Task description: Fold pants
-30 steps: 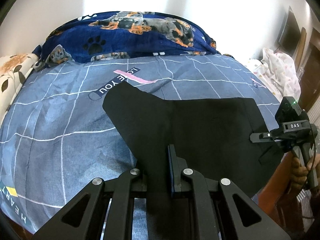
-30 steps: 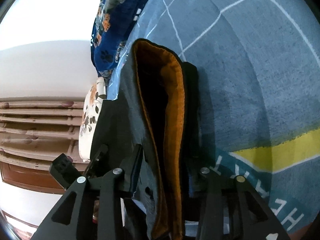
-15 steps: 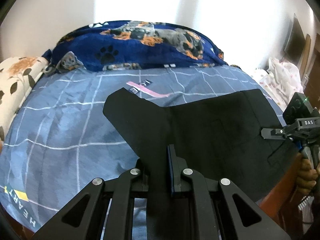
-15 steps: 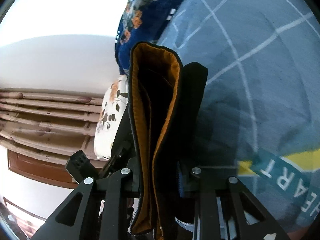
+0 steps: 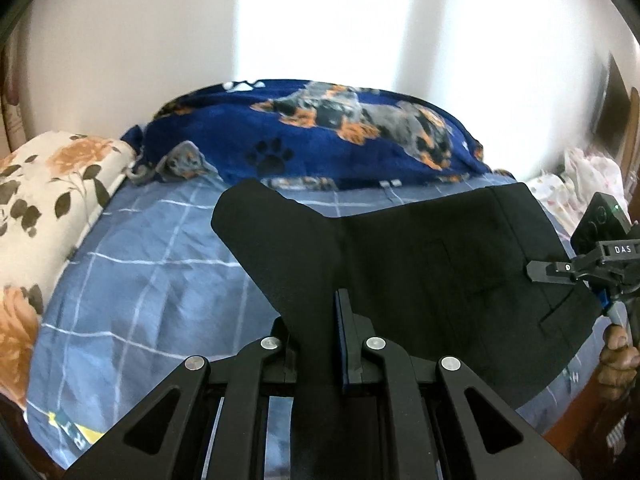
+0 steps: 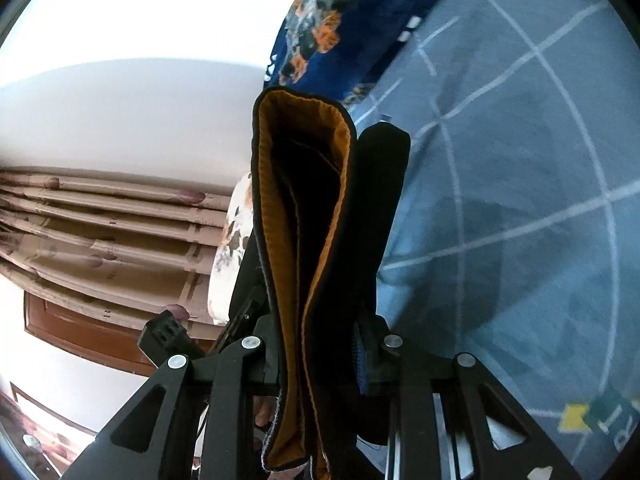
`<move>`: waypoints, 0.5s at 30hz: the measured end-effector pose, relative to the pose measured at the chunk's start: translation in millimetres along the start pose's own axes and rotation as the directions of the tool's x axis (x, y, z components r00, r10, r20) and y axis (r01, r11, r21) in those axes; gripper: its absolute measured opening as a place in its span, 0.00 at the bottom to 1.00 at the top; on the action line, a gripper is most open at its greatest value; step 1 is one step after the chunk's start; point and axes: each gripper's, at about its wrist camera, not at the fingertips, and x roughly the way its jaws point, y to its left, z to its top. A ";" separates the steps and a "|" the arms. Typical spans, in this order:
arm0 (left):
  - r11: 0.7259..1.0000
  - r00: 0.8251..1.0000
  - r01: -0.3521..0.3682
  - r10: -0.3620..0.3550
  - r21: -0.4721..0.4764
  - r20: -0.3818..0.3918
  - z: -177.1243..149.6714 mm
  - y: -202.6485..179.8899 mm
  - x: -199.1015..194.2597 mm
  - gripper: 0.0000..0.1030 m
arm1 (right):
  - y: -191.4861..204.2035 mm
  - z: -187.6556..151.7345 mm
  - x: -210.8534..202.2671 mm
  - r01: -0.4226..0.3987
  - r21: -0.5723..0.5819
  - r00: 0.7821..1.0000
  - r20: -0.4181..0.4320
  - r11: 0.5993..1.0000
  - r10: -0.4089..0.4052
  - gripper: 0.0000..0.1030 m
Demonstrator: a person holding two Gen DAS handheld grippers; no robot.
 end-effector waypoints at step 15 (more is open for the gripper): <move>0.989 0.987 -0.148 0.149 -0.019 0.064 55.4 60.5 36.1 0.11 | 26.6 74.4 82.7 -0.079 -0.042 0.996 -0.042 0.996 0.077 0.24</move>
